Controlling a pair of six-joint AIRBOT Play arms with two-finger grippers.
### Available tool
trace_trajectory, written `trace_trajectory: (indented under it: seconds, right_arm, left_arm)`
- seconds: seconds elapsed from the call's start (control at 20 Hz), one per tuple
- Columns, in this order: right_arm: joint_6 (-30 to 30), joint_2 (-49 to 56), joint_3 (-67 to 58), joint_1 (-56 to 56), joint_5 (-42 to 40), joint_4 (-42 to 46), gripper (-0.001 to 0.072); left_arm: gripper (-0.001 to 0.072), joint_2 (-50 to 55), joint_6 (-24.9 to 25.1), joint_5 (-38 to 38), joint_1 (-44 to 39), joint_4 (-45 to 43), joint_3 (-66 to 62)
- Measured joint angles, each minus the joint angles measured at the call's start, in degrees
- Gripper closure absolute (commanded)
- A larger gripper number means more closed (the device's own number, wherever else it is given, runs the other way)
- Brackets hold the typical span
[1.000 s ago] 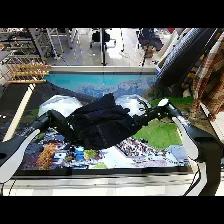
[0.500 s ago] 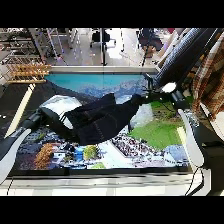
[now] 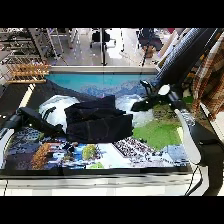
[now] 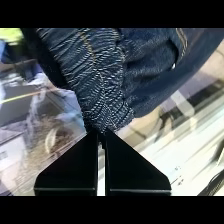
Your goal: Fold the clothes and pants, and hang the long-sleeved shirts on hangers.
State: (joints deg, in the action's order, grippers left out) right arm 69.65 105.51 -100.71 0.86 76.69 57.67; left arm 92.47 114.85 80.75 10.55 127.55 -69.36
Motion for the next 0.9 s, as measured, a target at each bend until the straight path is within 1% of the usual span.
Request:
trace_trajectory:
  seconds: [0.1, 0.2, 0.3, 0.35, 0.4, 0.45, 0.6, 0.65, 0.7, 0.75, 0.8, 0.9]
  right_arm:
    - [0.0, -1.0, 3.4, -3.0, 7.1, -2.2, 0.0266]
    - [0.0, -2.6, 8.8, -5.1, 11.0, -4.2, 0.0266]
    - [-0.1, -3.8, 14.8, -5.4, 12.9, -7.1, 0.0262]
    - [-0.1, -4.1, 17.6, -4.9, 12.6, -8.0, 0.026]
    - [-0.1, -4.3, 20.3, -4.1, 11.0, -8.8, 0.0239]
    - [-0.1, -4.5, 22.5, -3.1, 9.0, -9.6, 0.0234]
    - [-0.2, -4.3, 26.9, 0.5, 2.4, -10.9, 0.0235]
    - [-0.1, -4.1, 27.6, 1.6, 0.4, -11.1, 0.025]
    - [0.4, -3.7, 28.2, 2.7, -1.4, -11.5, 0.0327]
    - [0.9, -3.5, 28.5, 3.7, -3.5, -11.9, 0.0489]
    - [1.5, -3.2, 28.8, 4.5, -5.9, -12.1, 0.0684]
    - [2.3, -3.1, 29.0, 5.5, -9.0, -12.2, 0.0681]
  left_arm:
    - [0.0695, 0.0, 0.0, 0.0, 1.2, 0.0, 0.0]
    - [0.0695, 0.0, 0.0, 0.0, 1.6, 0.0, 0.0]
    - [0.0694, 0.0, 0.0, 0.0, 1.6, 0.1, 0.0]
    - [0.0694, 0.0, 0.0, 0.0, 1.6, 0.1, 0.0]
    - [0.0694, 0.0, 0.0, 0.0, 1.6, 0.1, 0.0]
    - [0.0694, 0.0, 0.0, 0.2, 1.5, 0.1, 0.0]
    - [0.0693, 0.0, 0.0, 1.2, 1.5, 0.1, 0.0]
    - [0.0694, 0.0, 0.0, 1.4, 1.5, 0.1, 0.0]
    - [0.0694, 0.0, 0.0, 1.6, 1.4, 0.0, 0.0]
    - [0.0694, 0.0, 0.0, 1.8, 1.4, 0.1, 0.0]
    - [0.0694, 0.0, 0.0, 2.1, 1.2, 0.1, 0.0]
    - [0.0694, 0.0, 0.1, 2.7, 1.0, 0.1, 0.0]
